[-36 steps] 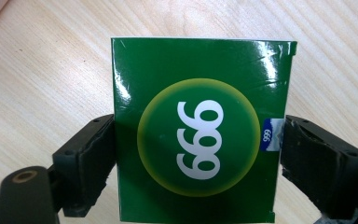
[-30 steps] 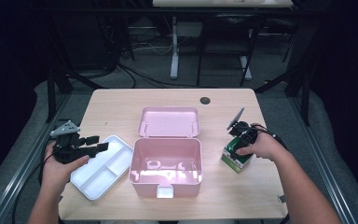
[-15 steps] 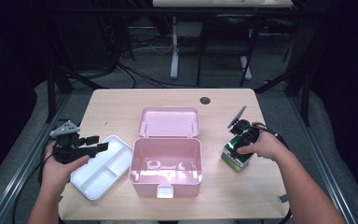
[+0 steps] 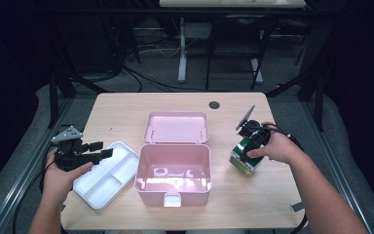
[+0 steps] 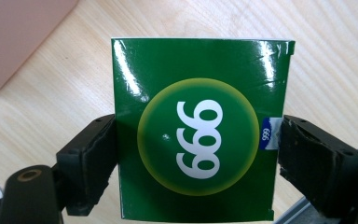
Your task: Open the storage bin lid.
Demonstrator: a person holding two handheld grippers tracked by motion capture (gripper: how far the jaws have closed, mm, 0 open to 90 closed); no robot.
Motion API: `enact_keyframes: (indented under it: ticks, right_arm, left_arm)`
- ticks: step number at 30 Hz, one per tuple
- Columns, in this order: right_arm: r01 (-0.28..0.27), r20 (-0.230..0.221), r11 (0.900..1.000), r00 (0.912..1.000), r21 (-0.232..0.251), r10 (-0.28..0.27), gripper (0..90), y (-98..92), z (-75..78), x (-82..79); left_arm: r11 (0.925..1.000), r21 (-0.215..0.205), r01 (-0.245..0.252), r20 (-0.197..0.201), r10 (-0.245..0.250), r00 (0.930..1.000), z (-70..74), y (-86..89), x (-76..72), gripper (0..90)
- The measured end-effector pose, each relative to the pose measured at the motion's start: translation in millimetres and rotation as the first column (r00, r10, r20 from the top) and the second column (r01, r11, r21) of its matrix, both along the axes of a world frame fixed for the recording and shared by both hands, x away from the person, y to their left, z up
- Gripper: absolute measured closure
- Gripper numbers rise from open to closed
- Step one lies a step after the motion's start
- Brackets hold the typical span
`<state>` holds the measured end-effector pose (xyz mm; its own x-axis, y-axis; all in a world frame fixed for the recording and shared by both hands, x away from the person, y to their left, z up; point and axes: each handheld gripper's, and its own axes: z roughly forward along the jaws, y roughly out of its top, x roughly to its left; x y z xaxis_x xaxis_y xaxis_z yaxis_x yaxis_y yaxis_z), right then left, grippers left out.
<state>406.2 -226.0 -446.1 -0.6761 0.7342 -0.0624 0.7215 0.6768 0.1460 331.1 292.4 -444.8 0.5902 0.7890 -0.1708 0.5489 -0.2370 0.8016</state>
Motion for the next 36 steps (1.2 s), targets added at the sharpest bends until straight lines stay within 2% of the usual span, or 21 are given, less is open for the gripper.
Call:
enact_keyframes:
  ticks: [9, 10, 11, 13, 18, 22, 31, 36]
  right_arm:
    - [-0.059, 0.003, 0.998, 0.9983, 0.005, 0.059, 15.6, 10.4, 21.4, -3.0]
    - [-0.063, 0.002, 0.998, 0.998, -0.013, 0.063, 15.6, 11.9, 24.4, -3.3]
    - [-0.066, 0.001, 0.998, 0.9978, 0.019, 0.066, 15.6, 12.6, 25.1, -3.4]
    - [-0.074, 0.011, 0.997, 0.9972, 0.001, 0.074, 15.6, 15.0, 29.5, -3.8]
    - [-0.095, 0.017, 0.996, 0.9954, -0.003, 0.095, 15.7, 18.6, 40.5, -4.2]
    - [-0.12, 0.022, 0.993, 0.9925, -0.018, 0.12, 15.7, 22.3, 48.7, -5.7]
    - [-0.168, 0.031, 0.986, 0.9852, -0.015, 0.169, 15.7, 30.7, 62.8, -7.8]
    - [-0.201, 0.016, 0.979, 0.9793, -0.028, 0.202, 15.7, 35.4, 70.6, -8.0]
  left_arm:
    - [1.0, -0.002, 0.0, 0.001, 0.0, 1.0, 0.1, 0.1, -0.2, 44.9]
    - [1.0, -0.003, 0.0, 0.001, 0.0, 1.0, 0.1, 0.2, -0.2, 44.9]
    - [1.0, -0.003, 0.0, 0.001, 0.0, 1.0, 0.2, 0.4, -0.2, 44.9]
    - [1.0, -0.002, 0.0, 0.001, 0.0, 1.0, 0.4, 0.6, -0.3, 44.9]
    - [1.0, -0.007, -0.004, 0.002, 0.004, 1.0, 0.5, 1.4, -0.6, 44.9]
    - [0.9999, -0.009, -0.006, -0.001, 0.006, 1.0, 0.6, 1.7, -0.7, 44.9]
    - [0.9999, -0.011, -0.008, -0.001, 0.008, 1.0, 0.2, 2.6, -0.3, 44.9]
    - [0.9999, -0.012, -0.009, 0.0, 0.009, 1.0, 0.2, 3.1, -0.2, 44.9]
